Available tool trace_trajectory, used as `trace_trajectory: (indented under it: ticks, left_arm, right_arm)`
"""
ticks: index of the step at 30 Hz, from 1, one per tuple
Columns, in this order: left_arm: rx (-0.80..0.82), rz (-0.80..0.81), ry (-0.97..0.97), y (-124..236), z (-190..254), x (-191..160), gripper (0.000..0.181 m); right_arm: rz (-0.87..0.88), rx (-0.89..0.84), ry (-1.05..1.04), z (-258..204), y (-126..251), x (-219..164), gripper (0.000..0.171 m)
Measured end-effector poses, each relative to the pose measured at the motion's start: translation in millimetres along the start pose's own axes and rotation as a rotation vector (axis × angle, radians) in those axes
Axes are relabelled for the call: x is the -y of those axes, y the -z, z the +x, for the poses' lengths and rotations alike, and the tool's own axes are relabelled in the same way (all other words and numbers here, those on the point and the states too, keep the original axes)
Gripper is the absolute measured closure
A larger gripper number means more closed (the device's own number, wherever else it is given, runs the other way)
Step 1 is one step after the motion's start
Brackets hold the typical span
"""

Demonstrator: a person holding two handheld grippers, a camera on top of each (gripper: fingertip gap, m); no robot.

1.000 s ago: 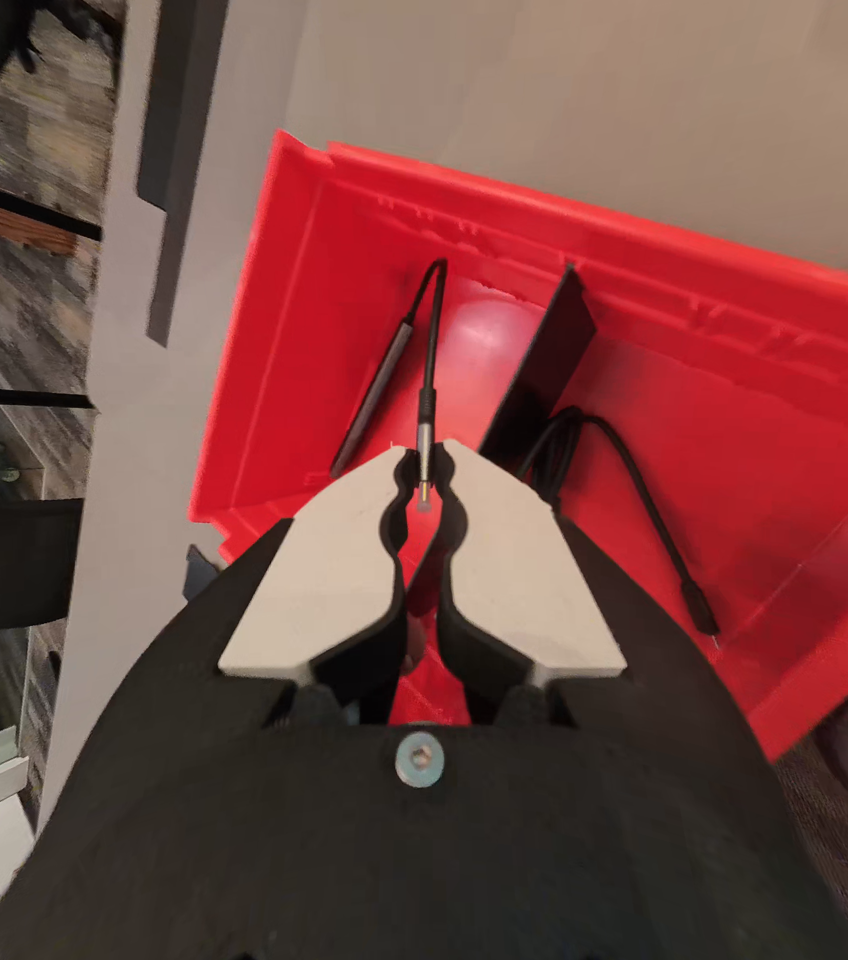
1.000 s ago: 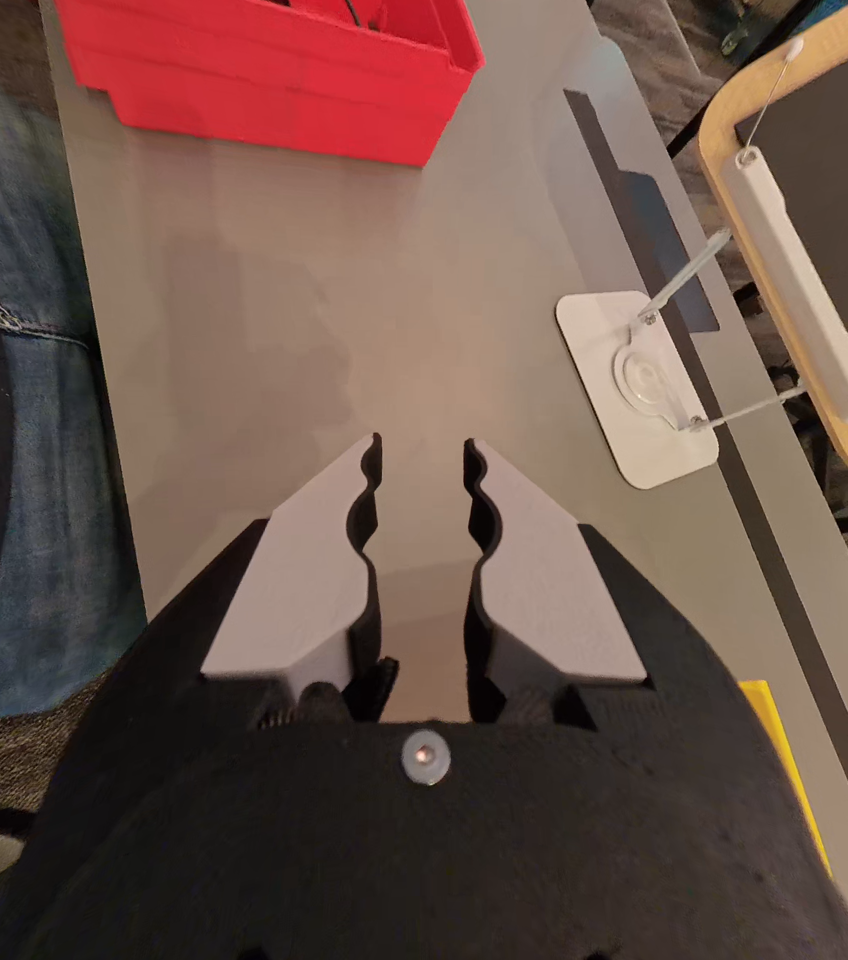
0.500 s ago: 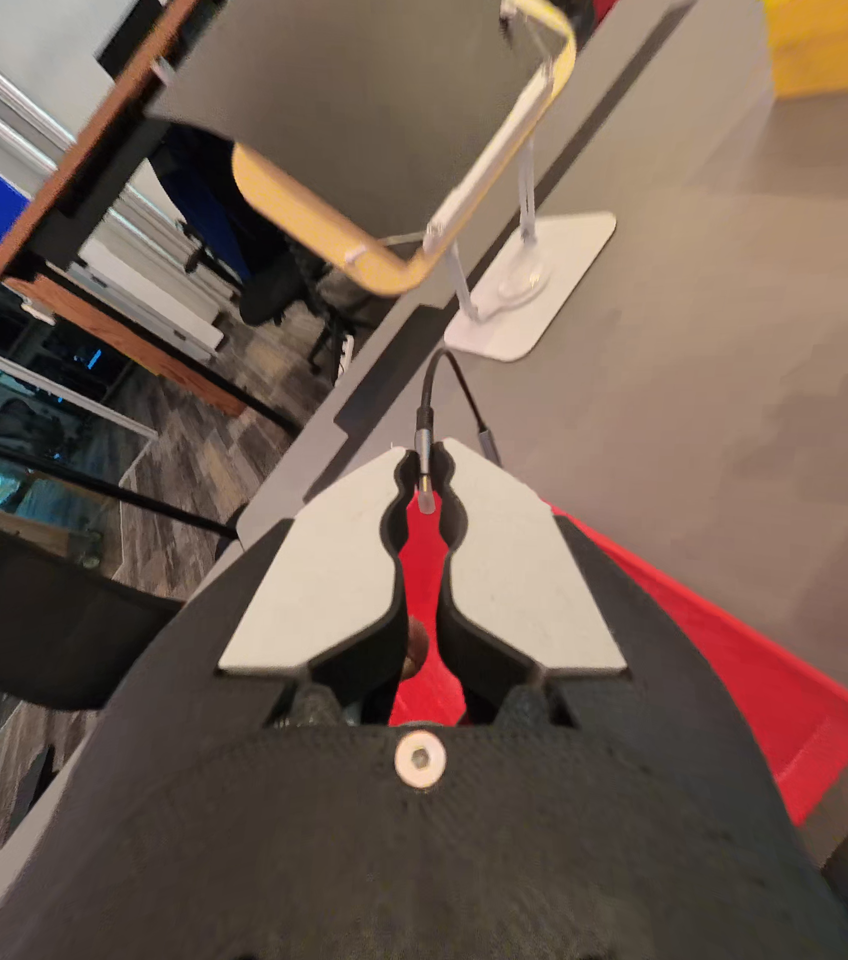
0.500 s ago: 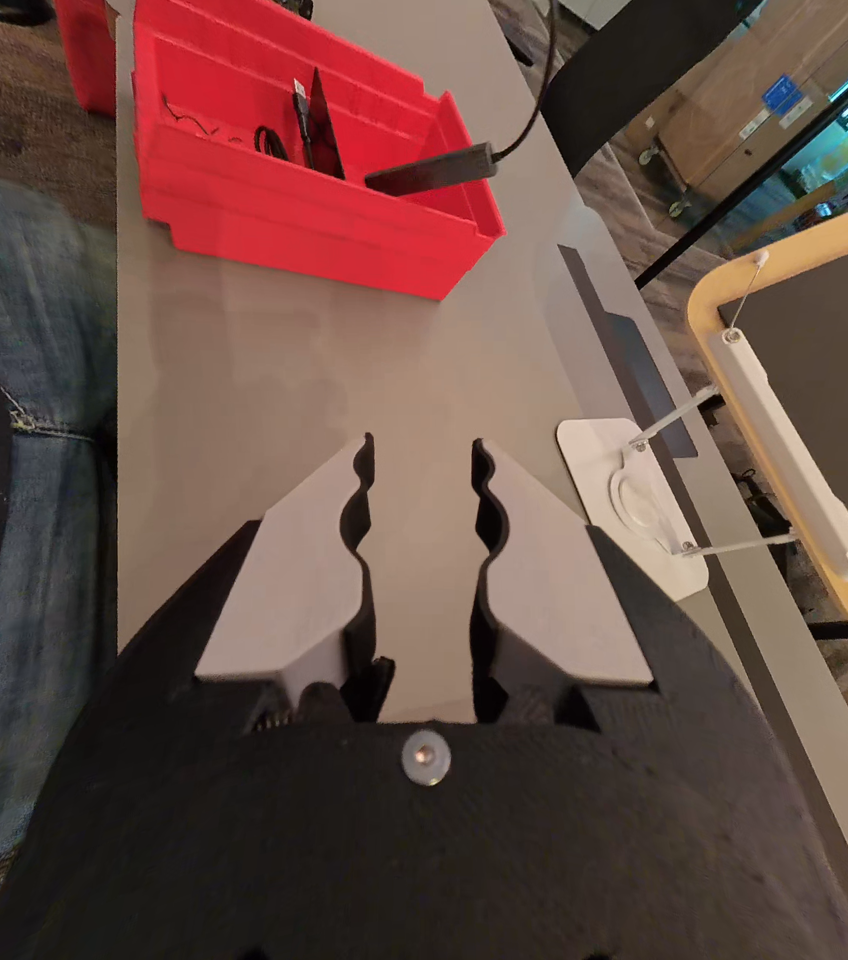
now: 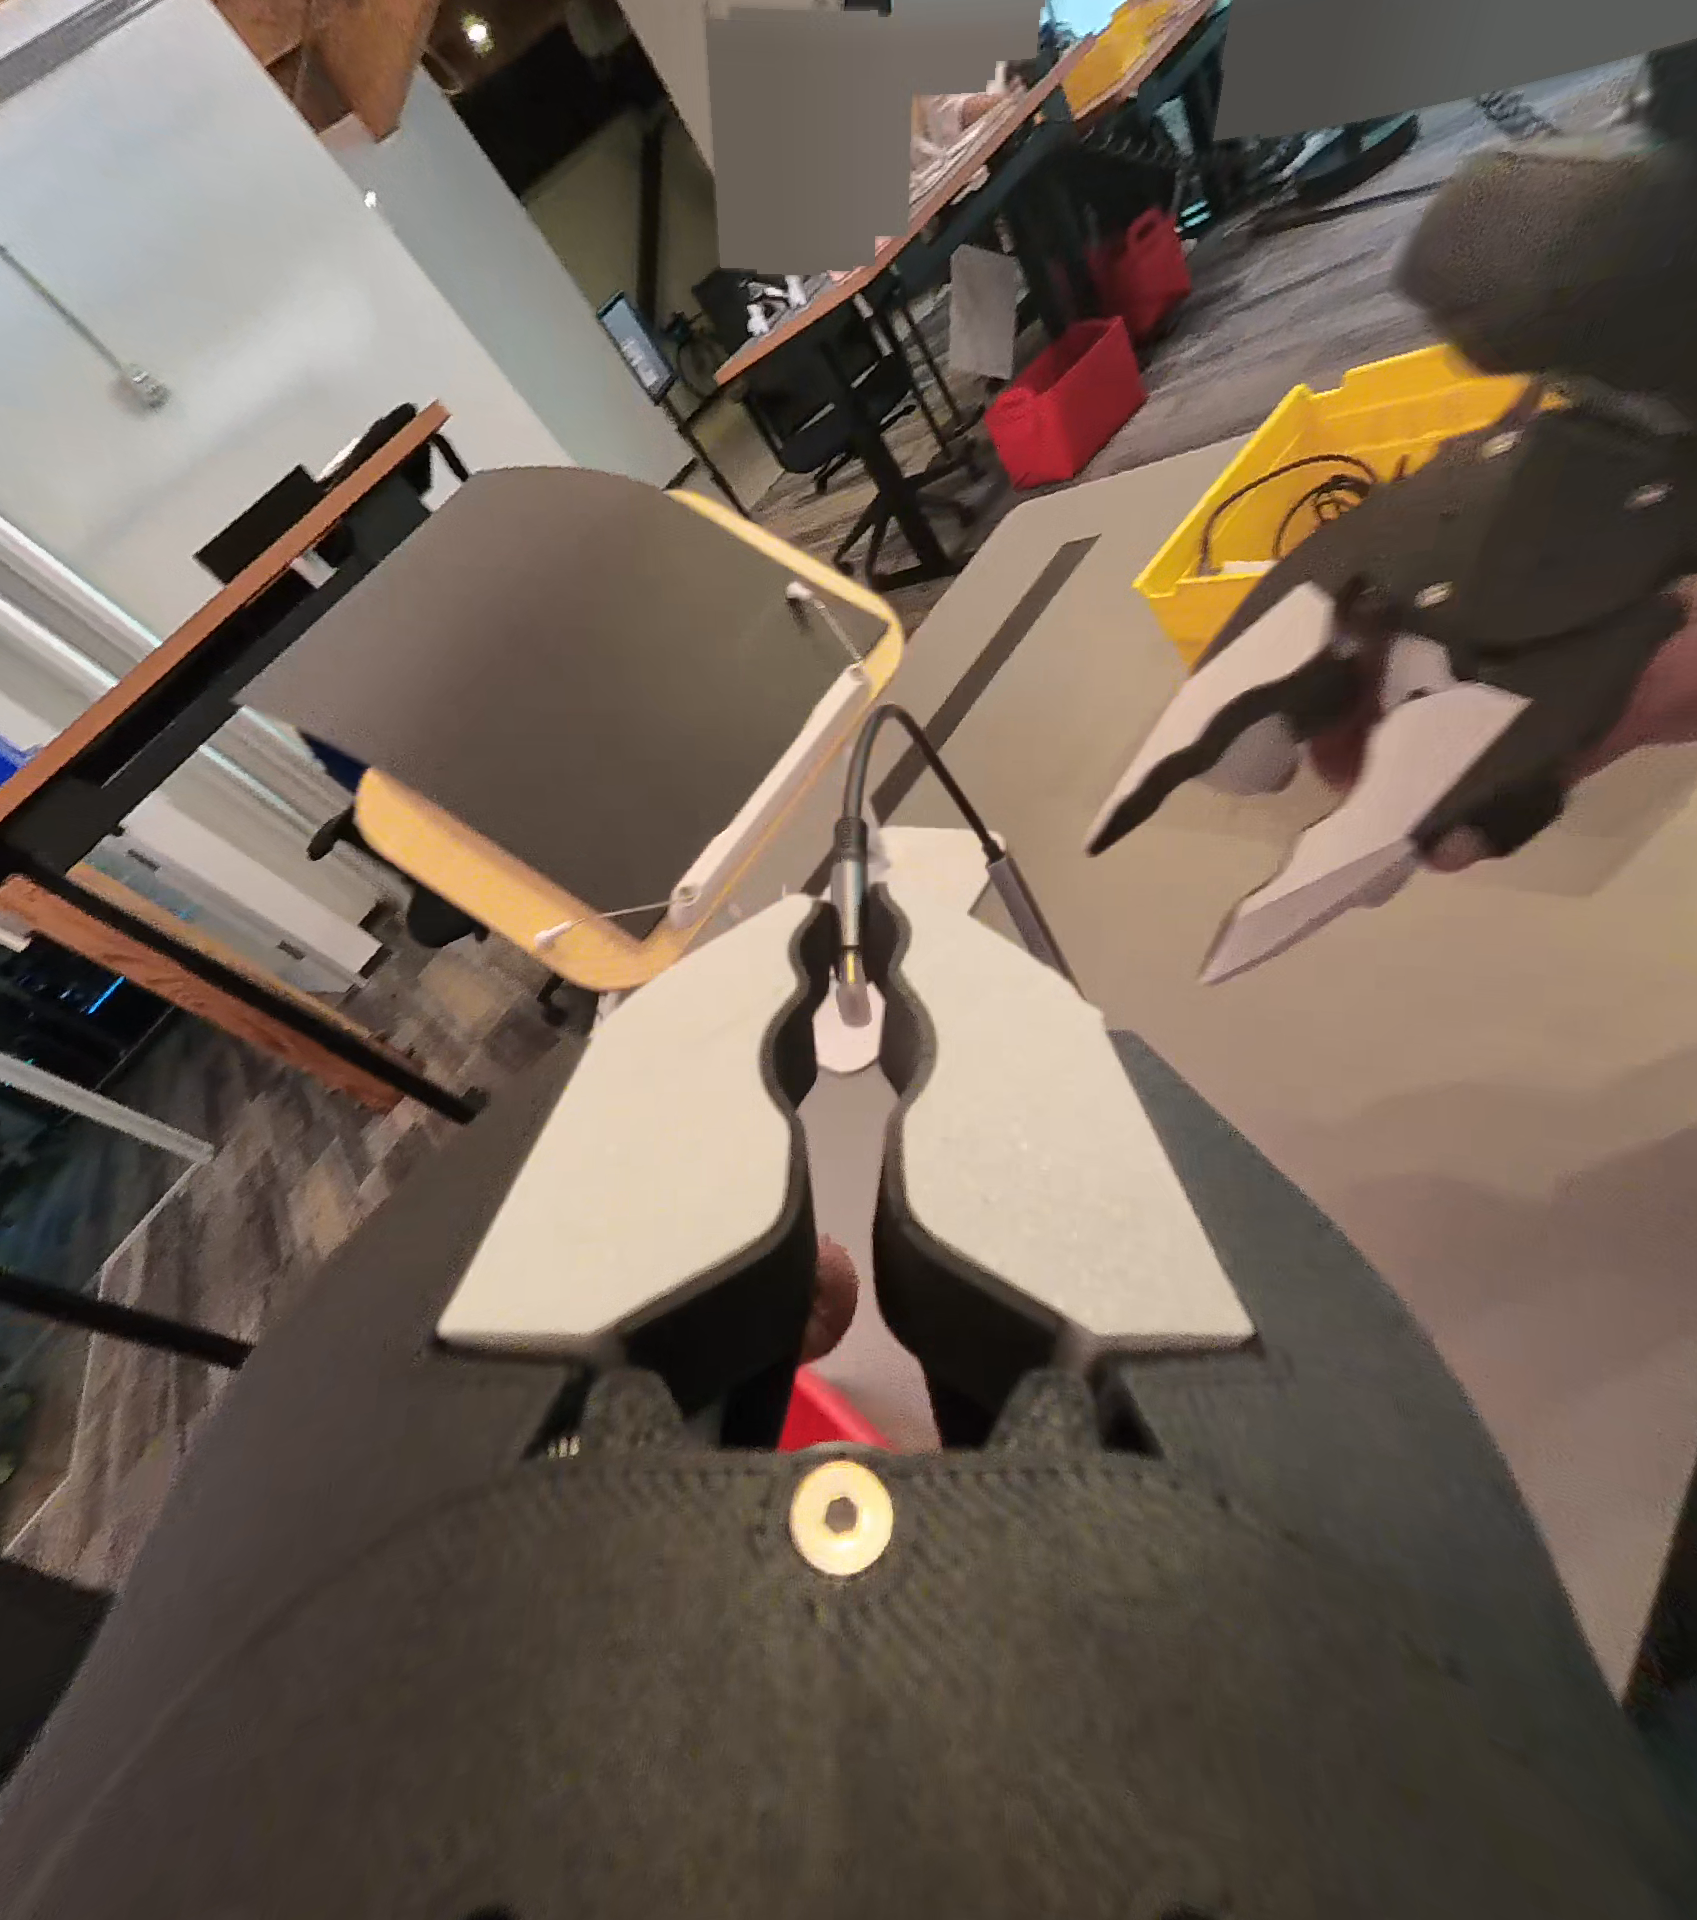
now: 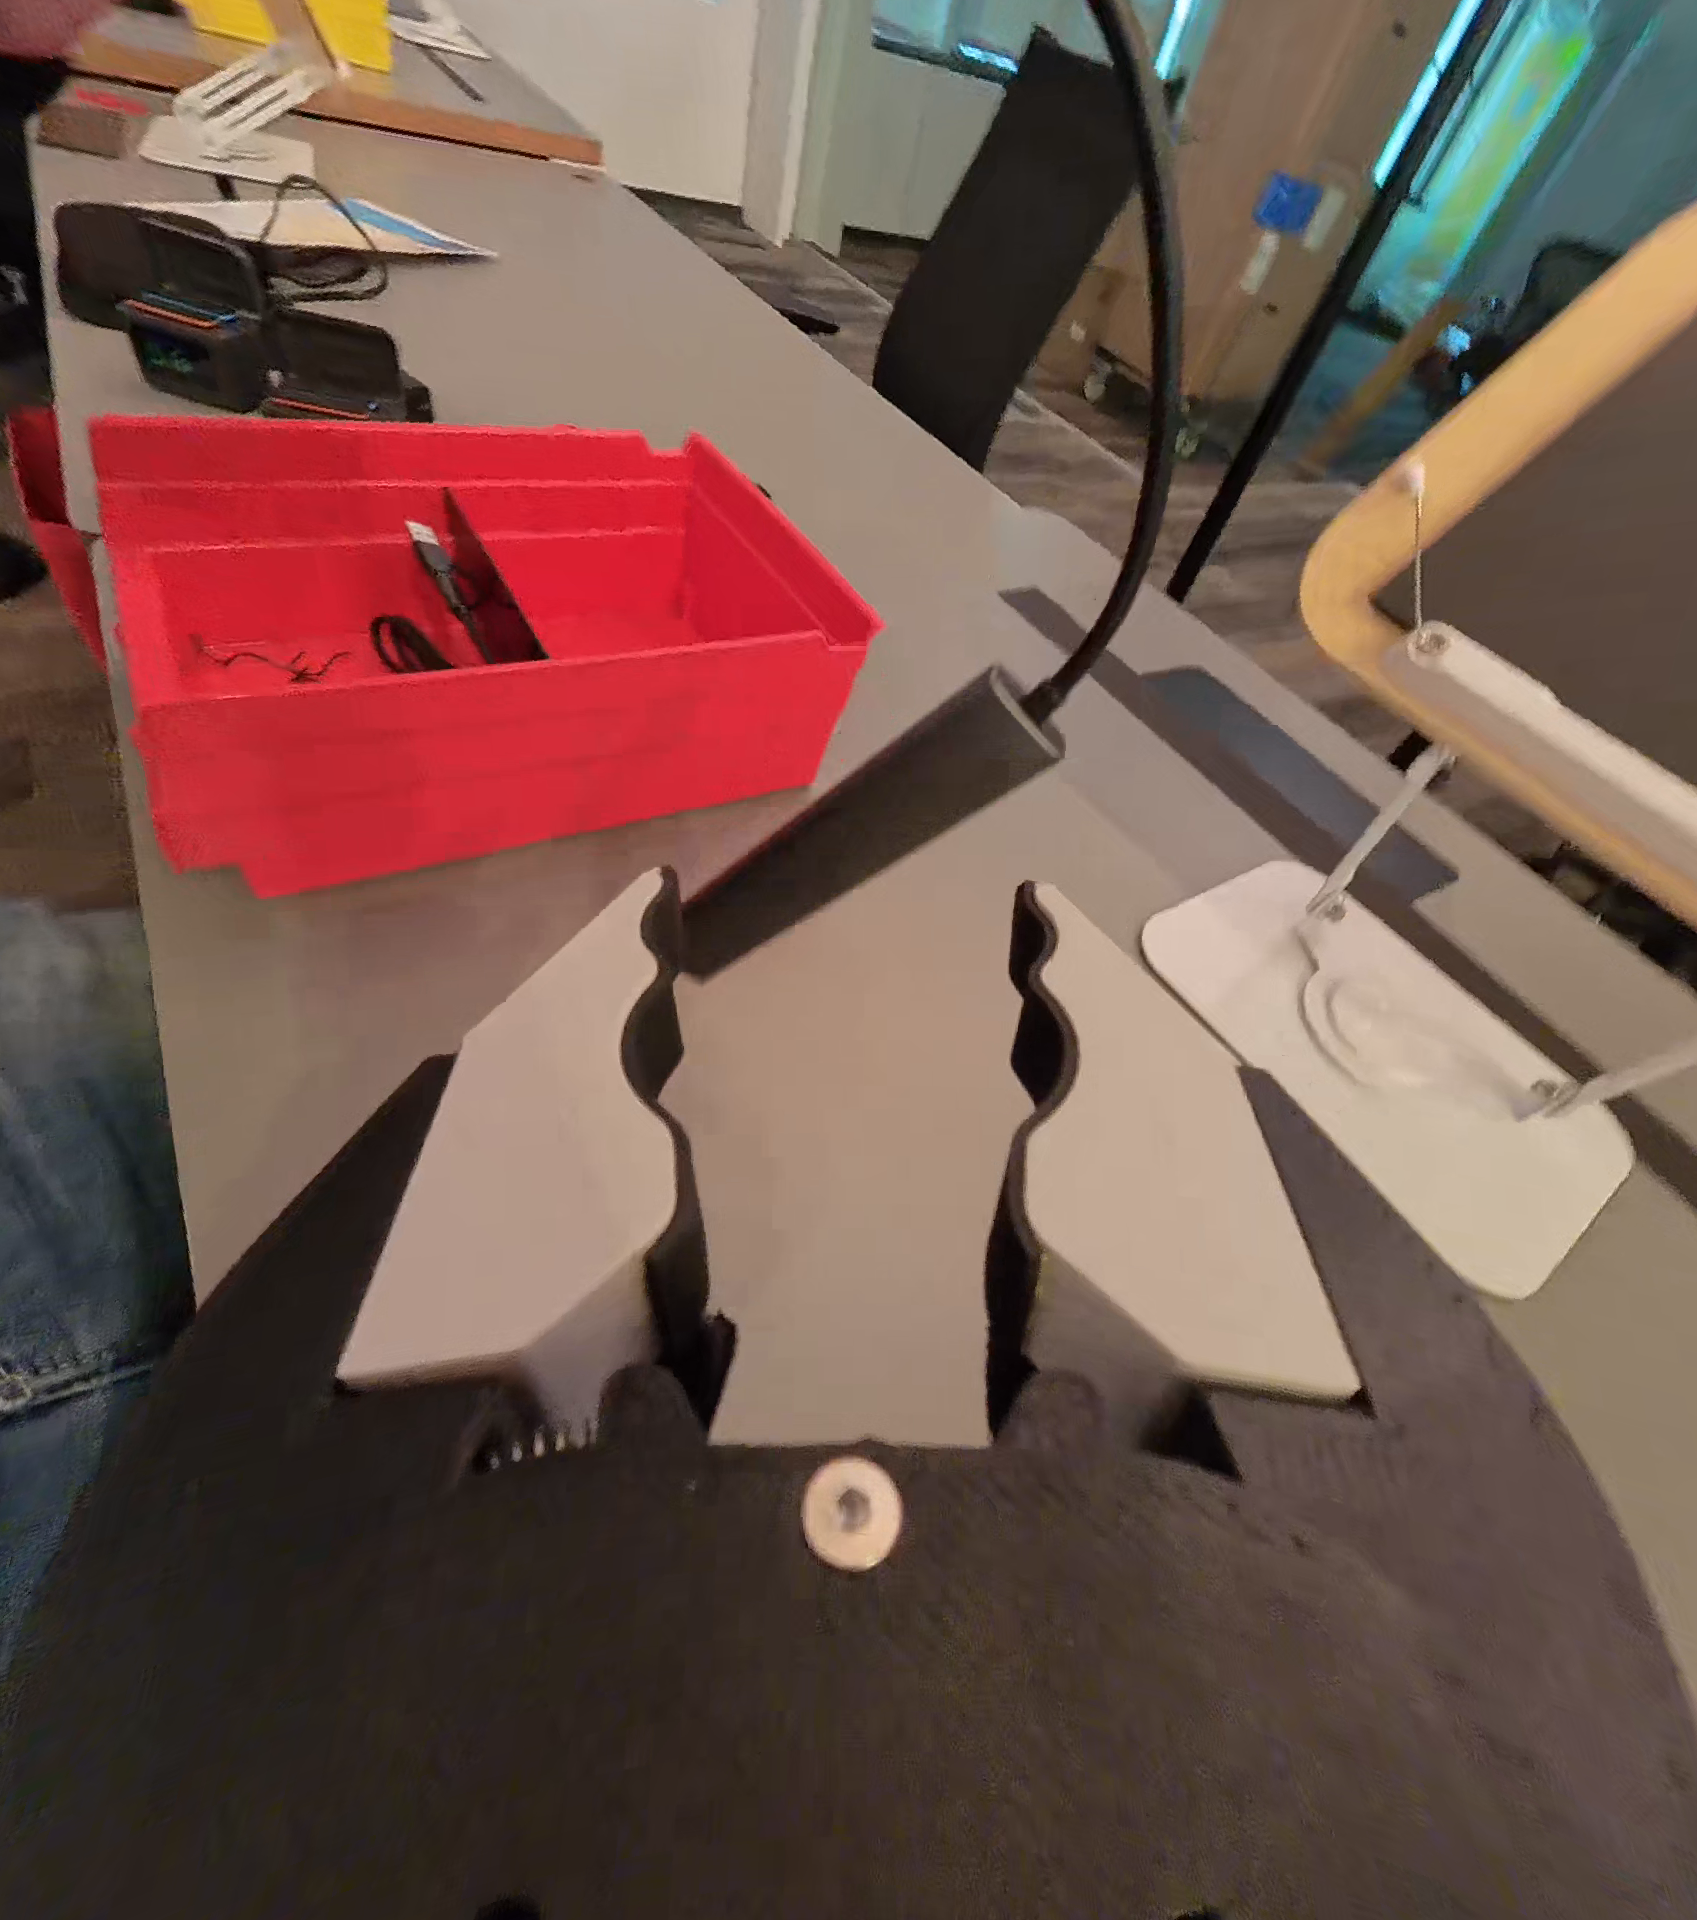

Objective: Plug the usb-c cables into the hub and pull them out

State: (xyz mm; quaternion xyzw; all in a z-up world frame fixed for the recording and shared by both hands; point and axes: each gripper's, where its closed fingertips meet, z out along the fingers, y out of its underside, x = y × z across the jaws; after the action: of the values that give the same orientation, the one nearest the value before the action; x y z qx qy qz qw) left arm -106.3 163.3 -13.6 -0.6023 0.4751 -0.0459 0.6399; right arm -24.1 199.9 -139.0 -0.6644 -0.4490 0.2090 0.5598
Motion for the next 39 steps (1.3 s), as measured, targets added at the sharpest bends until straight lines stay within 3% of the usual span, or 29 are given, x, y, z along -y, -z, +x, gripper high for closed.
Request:
trace_trajectory:
  ticks: [4, 9, 11, 14, 18, 22, 24, 26, 34, 36, 39]
  left_arm:
    - [-0.042, -0.001, -0.041, -15.2, 29.7, 4.6, 0.175]
    - [-0.074, 0.0, -0.077, -23.5, 50.7, 6.1, 0.175]
    - [-0.094, 0.0, -0.081, -25.5, 57.5, 5.8, 0.175]
    - [-0.106, -0.005, -0.077, -28.6, 62.1, 2.4, 0.175]
    - [-0.123, -0.018, -0.062, -35.6, 68.8, -6.7, 0.175]
    - [-0.156, -0.029, -0.068, -43.2, 83.8, -13.7, 0.175]
    - [-0.16, -0.036, -0.09, -45.8, 91.0, -15.8, 0.175]
    - [-0.158, -0.04, -0.111, -48.0, 96.8, -17.2, 0.175]
    - [-0.262, -0.084, -0.186, -54.6, 142.5, -29.1, 0.169]
    - [-0.325, -0.187, -0.232, -51.9, 155.7, -49.5, 0.138]
    - [-0.362, -0.31, -0.319, -33.9, 144.8, -77.9, 0.125]
  right_arm:
    - [-0.049, 0.022, -0.126, 10.1, -12.6, -19.4, 0.12]
    - [-0.111, 0.09, -0.189, 15.2, -25.9, -47.3, 0.17]
    - [-0.103, 0.093, -0.206, 18.0, -29.9, -53.3, 0.171]
    - [-0.121, 0.146, -0.251, 11.1, -35.4, -60.9, 0.124]
    - [-0.16, 0.208, -0.244, -5.2, -36.1, -69.6, 0.12]
    - [-0.205, 0.241, -0.252, -13.4, -39.6, -79.9, 0.127]
    - [-0.223, 0.262, -0.253, -15.4, -40.0, -85.0, 0.154]
    - [-0.231, 0.301, -0.245, -21.2, -39.9, -87.1, 0.168]
    - [-0.177, 0.2, -0.191, 1.3, -41.8, -96.4, 0.171]
    - [-0.167, 0.164, -0.178, 10.4, -39.9, -101.3, 0.171]
    - [-0.19, 0.069, -0.136, 30.4, -37.5, -117.5, 0.171]
